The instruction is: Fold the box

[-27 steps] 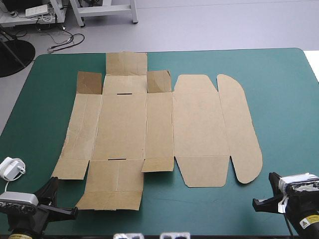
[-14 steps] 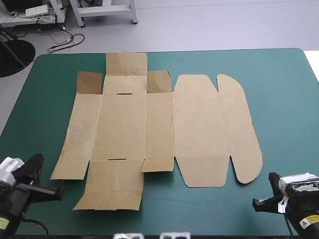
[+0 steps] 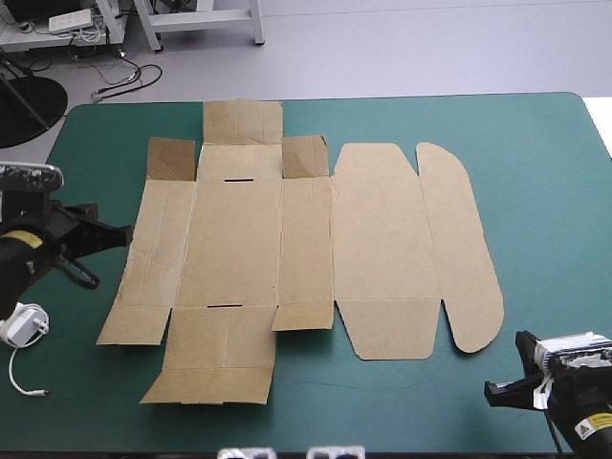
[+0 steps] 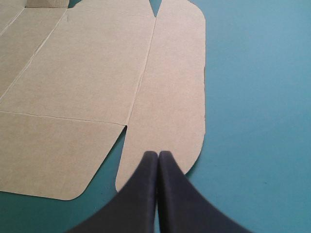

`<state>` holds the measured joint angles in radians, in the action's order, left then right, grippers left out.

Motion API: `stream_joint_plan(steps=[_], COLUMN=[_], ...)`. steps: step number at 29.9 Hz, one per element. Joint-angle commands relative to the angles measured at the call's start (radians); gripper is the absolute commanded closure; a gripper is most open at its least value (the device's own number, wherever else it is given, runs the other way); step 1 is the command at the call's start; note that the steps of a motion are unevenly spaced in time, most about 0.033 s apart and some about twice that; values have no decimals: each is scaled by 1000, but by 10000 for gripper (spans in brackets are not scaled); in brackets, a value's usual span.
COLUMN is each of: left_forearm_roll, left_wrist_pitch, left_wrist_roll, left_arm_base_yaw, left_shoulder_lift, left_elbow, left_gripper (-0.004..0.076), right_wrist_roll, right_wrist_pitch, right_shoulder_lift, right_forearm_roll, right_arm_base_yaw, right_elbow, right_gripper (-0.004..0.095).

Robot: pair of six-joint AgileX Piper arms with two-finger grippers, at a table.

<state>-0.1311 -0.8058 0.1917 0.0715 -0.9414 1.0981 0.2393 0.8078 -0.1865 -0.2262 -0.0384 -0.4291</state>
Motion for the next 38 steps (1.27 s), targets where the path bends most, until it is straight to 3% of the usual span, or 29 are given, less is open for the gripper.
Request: stream_joint_plan(steps=[1, 7, 18, 25, 30, 35, 38], left_forearm_roll=[25, -47, -511, -475, -475, -475, -475], left_wrist_pitch=[63, -24, -318, -458, -481, -484, -484], left_wrist_roll=[-60, -75, 191, 192, 196, 241, 244], left_arm_base_yaw=[0, 131, 554, 575, 575, 575, 575], left_shoulder_lift=[-114, -298, -527, -659, -704, -705, -705], left_elbow=[90, 215, 245, 245, 245, 245, 243], left_gripper=[733, 733, 733, 733, 731, 658, 544], right_wrist_roll=[2, -2, -2, -9, -14, -16, -16], right_wrist_pitch=[-67, -67, -67, -67, -69, -69, -69], right_shoulder_lift=[-14, -14, -14, -14, -14, -14, -14], right_forearm_roll=[-11, -8, -8, -5, -3, -1, -1], right_arm_base_yaw=[1, 1, 1, 1, 1, 1, 1], right_elbow=[-35, -35, -35, -35, -35, -35, -35], right_gripper=[928, 928, 928, 928, 927, 927, 927])
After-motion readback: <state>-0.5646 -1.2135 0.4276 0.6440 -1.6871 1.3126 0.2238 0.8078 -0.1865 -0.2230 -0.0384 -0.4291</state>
